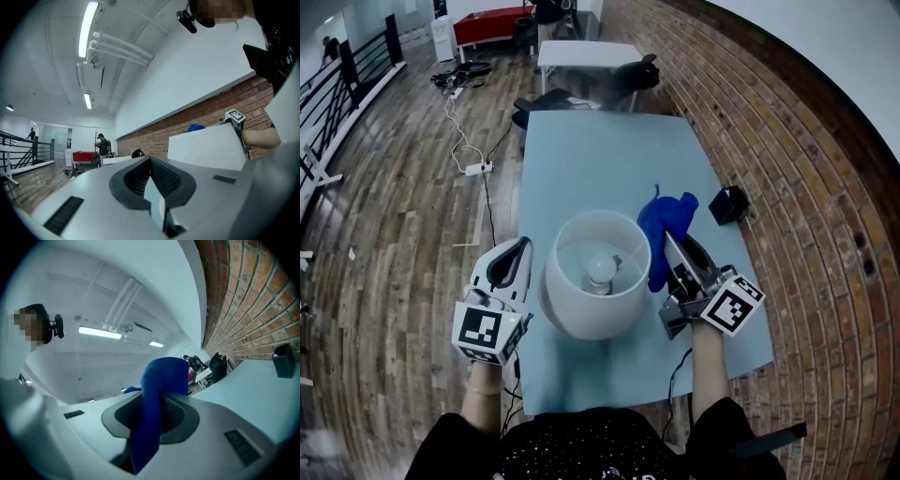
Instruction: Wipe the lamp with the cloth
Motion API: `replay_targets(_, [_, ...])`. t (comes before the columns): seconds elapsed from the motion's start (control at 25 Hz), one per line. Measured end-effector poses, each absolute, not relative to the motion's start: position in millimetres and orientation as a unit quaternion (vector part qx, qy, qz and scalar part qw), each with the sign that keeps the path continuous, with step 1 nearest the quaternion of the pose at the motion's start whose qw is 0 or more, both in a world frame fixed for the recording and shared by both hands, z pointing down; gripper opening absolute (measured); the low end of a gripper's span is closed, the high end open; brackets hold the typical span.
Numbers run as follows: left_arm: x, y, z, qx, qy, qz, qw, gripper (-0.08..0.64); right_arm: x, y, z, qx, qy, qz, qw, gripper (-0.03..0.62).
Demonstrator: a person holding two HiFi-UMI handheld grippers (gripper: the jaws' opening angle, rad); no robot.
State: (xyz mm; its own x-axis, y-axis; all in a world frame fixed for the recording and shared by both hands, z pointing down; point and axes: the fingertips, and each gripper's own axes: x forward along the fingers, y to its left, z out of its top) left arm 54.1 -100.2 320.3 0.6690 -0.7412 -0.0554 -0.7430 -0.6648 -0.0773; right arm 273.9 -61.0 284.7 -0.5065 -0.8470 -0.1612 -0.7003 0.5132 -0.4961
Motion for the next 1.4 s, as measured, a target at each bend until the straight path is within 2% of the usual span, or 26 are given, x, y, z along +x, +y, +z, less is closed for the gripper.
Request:
replay_targets(0.56, [68.9, -144.0, 354.5, -0.916, 0.401, -0.013, 0.008, 0.009, 289.9, -98.2, 371.1, -0.442, 0.860, -0.244, 0.074, 0.092])
replay_targets(0.8, [69.8, -152.4, 360.3, -0.916, 0.400, -0.019, 0.004, 0.009, 306.3, -110.2, 420.6, -0.486, 0.841, -0.232, -0.038, 0.092])
replay_targets(0.88, [69.8, -153.9, 356.3, -0.917, 0.399, -0.018, 0.008, 0.009, 313.9, -118.7, 409.4, -0.480, 0.844, -0.240, -0.001, 0.092])
replay_targets(1.0, [68.4, -157.8, 343.1, -0.917, 0.399, -0.012, 0.022, 0.009, 317.2, -136.0, 358.1, -0.415, 0.866, -0.255, 0.112, 0.092])
replay_targets(1.08, [71.0, -160.5, 330.1, -0.918, 0.395, -0.006, 0.035, 0.009, 311.1, -148.3, 318.7, -0.350, 0.889, -0.256, 0.147, 0.092])
replay_targets(1.16, [77.2, -161.2, 314.7, -0.922, 0.385, 0.004, 0.048, 0.009, 296.0, -157.7, 284.1, -0.287, 0.912, -0.255, 0.148, 0.092])
replay_targets(1.4, [85.8, -154.3, 284.4, -0.931, 0.359, 0.038, 0.059, 0.009, 222.7, -150.7, 228.1, -0.098, 0.958, -0.252, 0.093, 0.092])
